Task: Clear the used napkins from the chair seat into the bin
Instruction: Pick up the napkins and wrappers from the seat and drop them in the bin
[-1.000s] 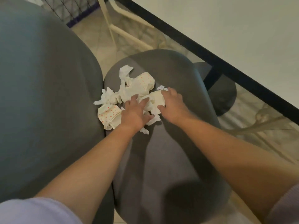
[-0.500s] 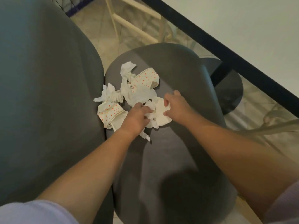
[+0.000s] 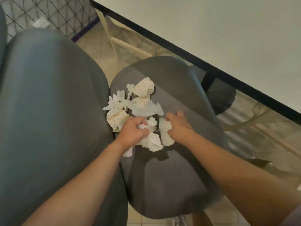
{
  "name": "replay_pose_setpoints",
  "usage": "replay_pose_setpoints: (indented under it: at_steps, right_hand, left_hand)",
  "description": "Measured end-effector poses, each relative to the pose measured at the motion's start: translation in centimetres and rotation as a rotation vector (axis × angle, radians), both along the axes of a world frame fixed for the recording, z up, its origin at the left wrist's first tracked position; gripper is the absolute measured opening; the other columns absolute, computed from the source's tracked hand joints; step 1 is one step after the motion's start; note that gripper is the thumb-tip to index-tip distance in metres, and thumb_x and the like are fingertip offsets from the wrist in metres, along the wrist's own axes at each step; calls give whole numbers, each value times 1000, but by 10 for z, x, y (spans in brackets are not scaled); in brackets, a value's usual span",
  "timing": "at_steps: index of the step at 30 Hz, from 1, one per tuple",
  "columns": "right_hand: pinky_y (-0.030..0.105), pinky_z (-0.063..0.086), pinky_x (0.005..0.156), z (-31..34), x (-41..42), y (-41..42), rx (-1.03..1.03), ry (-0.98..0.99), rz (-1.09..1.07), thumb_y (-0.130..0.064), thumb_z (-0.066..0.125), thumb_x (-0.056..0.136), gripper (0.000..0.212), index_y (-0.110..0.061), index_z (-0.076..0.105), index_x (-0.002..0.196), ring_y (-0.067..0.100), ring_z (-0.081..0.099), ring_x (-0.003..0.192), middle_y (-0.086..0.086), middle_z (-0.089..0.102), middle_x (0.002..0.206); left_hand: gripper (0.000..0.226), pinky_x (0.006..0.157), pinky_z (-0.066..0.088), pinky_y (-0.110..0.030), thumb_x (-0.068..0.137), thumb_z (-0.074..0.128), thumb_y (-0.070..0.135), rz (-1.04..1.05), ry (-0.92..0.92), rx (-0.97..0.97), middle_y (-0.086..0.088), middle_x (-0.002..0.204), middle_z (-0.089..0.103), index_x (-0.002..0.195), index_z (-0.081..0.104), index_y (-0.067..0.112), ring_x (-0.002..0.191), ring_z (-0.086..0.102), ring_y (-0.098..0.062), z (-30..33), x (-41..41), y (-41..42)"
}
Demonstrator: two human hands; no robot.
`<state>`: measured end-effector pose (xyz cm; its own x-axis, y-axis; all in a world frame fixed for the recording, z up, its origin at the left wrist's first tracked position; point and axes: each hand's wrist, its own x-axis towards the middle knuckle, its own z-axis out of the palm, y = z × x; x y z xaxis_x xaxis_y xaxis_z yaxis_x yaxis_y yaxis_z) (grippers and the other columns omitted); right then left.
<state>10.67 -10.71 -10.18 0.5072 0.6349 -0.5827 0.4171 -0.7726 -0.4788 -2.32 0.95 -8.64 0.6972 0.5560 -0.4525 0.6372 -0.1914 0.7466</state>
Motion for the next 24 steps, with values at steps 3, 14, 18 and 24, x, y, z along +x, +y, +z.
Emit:
replay_pose_setpoints:
  at_steps: [3, 14, 18, 24]
  right_hand:
    - [43, 47, 91, 8, -7, -13, 4, -7, -2, 6, 50, 79, 42, -11, 44, 117, 32, 38, 118, 16, 37, 125]
    - [38, 42, 96, 12, -12, -48, 17, -16, -21, 4, 47, 81, 50, -9, 43, 129, 33, 31, 128, 18, 40, 130]
    - [40, 41, 100, 20, -13, -63, 117, -17, -99, 4, 52, 79, 65, -16, 34, 138, 32, 33, 126, 14, 37, 134]
    - [31, 48, 76, 38, -31, -73, 317, 11, 110, 9, 56, 70, 107, -43, 2, 147, 27, 38, 131, -3, 8, 156]
  left_hand:
    - [21, 101, 17, -27, 61, 53, 19, 19, 20, -22, 25, 133, 42, 73, 68, 11, 123, 21, -6, -1, -14, -2]
    - [50, 51, 44, -20, 90, 33, 20, 546, -228, -638, 4, 55, 63, 50, 63, 20, 52, 60, -13, 20, -5, -31]
    - [30, 51, 42, -19, 86, 33, 25, 697, -375, -754, 4, 59, 54, 61, 50, 20, 55, 53, -14, 34, 5, -32]
    - [43, 47, 38, -14, 89, 28, 34, 677, -391, -775, 6, 50, 50, 55, 50, 21, 50, 47, -11, 38, 3, -30]
